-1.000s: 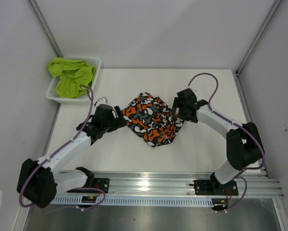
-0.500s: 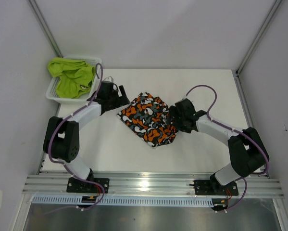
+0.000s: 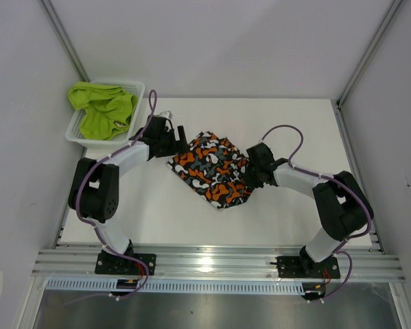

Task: Fold and stack the shorts
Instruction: Neatly place the folded shorts to the corner

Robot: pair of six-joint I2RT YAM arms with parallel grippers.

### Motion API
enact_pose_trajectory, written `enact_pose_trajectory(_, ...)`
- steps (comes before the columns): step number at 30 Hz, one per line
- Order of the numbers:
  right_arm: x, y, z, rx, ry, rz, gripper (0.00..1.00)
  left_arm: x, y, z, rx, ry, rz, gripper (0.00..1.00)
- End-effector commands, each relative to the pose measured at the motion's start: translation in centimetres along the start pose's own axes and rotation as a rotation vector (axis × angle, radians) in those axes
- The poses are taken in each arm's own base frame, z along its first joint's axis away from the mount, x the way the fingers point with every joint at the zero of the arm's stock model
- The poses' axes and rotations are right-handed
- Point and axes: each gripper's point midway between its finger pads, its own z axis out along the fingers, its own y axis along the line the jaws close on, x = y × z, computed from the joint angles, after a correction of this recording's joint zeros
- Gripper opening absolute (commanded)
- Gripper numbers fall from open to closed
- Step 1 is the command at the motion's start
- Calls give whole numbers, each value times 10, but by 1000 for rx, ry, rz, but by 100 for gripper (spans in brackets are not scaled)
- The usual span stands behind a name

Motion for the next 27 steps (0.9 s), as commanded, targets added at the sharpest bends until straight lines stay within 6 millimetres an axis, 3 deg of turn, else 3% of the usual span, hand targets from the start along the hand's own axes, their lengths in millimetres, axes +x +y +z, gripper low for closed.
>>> enact_pose_trajectory(1, -12, -8, 5, 3, -14, -9, 11, 2, -4, 5, 26, 7, -13, 90)
enact_pose_trajectory(2, -18, -10, 5, 8, -22, -9, 10, 18, 3, 6, 11, 32, -33, 89)
enact_pose_trajectory(5, -26, -15, 5, 41, -31, -56, 10, 13, -8, 1, 67, -24, -74, 84)
enact_pose_trajectory(9, -38, -17, 7, 74, -37, -104, 10, 33, -8, 7, 63, 27, -88, 74)
enact_pose_trajectory(13, -47, -15, 11, 61, -30, -111, 10, 55, -20, 8, 75, 49, -86, 66)
enact_pose_trajectory(15, -51, -16, 12, 64, -33, -109, 10, 49, -35, 4, 116, -3, -89, 63)
enact_pose_trajectory(16, -53, -16, 14, 65, -34, -111, 9, 65, -36, 4, 105, 17, -90, 58)
enact_pose_trajectory(19, -57, -22, 19, 81, -25, -113, 9, 72, -40, -1, 82, -9, -94, 51)
enact_pose_trajectory(21, -63, -24, 18, 101, -29, -128, 10, 81, -29, -4, 2, -7, -106, 47)
enact_pose_trajectory(22, -66, -27, 19, 113, -30, -131, 10, 80, -33, -9, -6, -23, -99, 45)
enact_pose_trajectory(23, -69, -29, 20, 127, -31, -146, 10, 94, -14, -12, -104, -13, -106, 43)
enact_pose_trajectory(27, -80, -32, 20, 132, -30, -170, 11, 114, -12, -28, -157, -42, -115, 36)
